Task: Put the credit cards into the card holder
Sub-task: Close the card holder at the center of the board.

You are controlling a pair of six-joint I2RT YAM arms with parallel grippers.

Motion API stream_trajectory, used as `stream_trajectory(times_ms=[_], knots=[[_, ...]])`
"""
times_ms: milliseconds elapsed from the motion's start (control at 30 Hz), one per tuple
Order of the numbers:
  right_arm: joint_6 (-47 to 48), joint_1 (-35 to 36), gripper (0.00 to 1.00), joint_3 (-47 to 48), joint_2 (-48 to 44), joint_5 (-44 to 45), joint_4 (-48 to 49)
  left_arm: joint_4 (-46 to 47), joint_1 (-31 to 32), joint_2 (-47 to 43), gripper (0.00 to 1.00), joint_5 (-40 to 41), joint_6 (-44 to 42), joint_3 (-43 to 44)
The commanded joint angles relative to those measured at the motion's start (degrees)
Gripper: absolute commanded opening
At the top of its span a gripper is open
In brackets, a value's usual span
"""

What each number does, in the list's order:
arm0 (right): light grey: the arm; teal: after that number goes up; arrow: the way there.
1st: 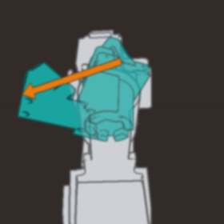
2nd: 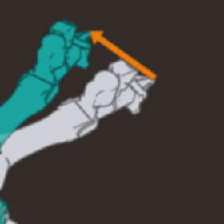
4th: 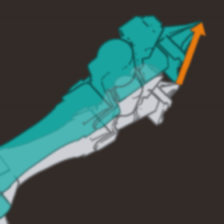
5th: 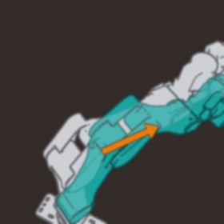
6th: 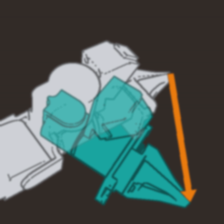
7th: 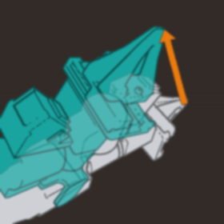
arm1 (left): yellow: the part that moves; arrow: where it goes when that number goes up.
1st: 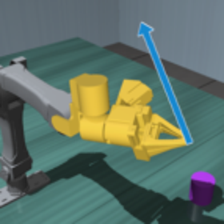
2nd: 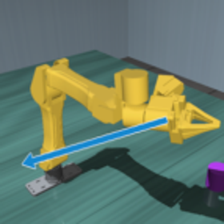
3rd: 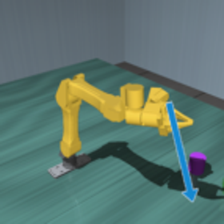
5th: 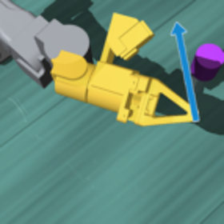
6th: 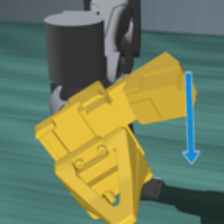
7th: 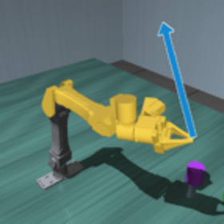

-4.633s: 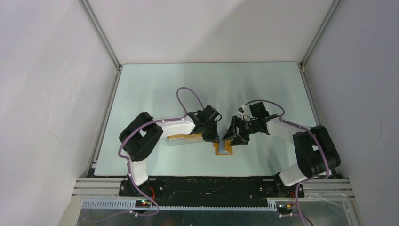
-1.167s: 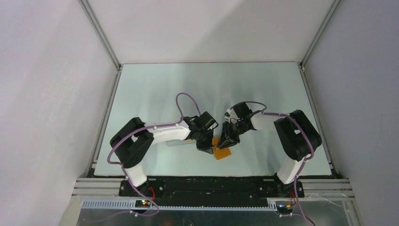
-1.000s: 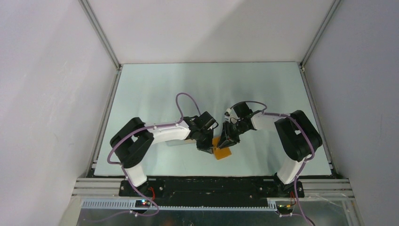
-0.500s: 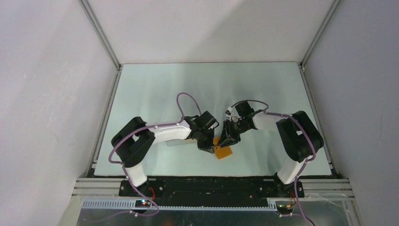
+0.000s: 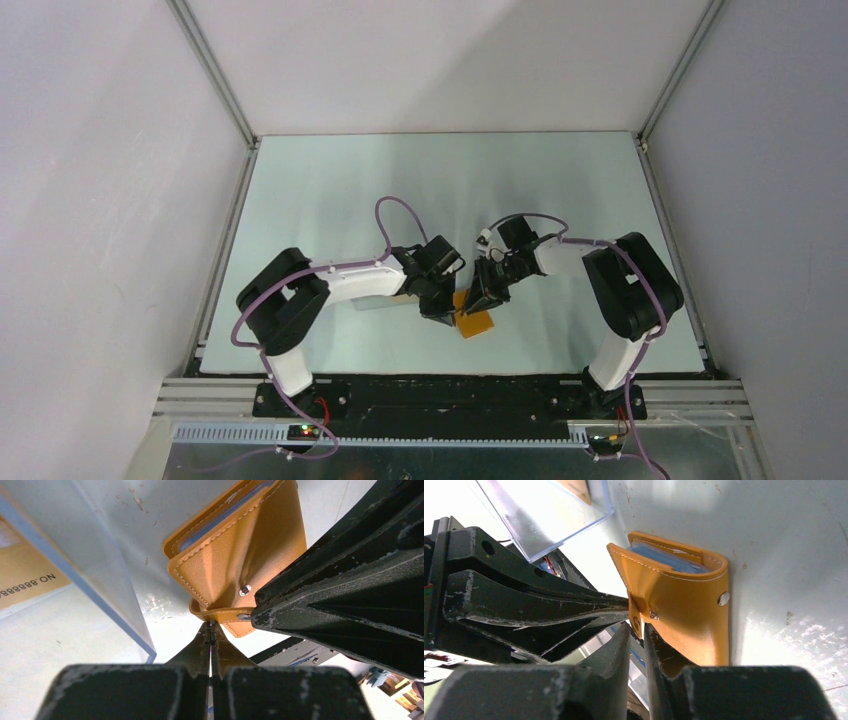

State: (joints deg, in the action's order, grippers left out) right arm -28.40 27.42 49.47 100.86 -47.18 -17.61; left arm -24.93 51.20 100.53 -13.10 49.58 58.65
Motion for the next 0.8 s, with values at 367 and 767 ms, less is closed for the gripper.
stream_trajectory(times_ms=[367,767], knots=[[1.84,1.2,0.0,-0.43,1.76,-1.73,2.71,1.14,-2.9,-6.41,0.22,1.89,0.07,3.2],[2.89,0.73,0.0,1.31,-0.82,-0.4,-0.17,1.13,-4.32,-1.32,0.1,3.54,-1.75,6.53]])
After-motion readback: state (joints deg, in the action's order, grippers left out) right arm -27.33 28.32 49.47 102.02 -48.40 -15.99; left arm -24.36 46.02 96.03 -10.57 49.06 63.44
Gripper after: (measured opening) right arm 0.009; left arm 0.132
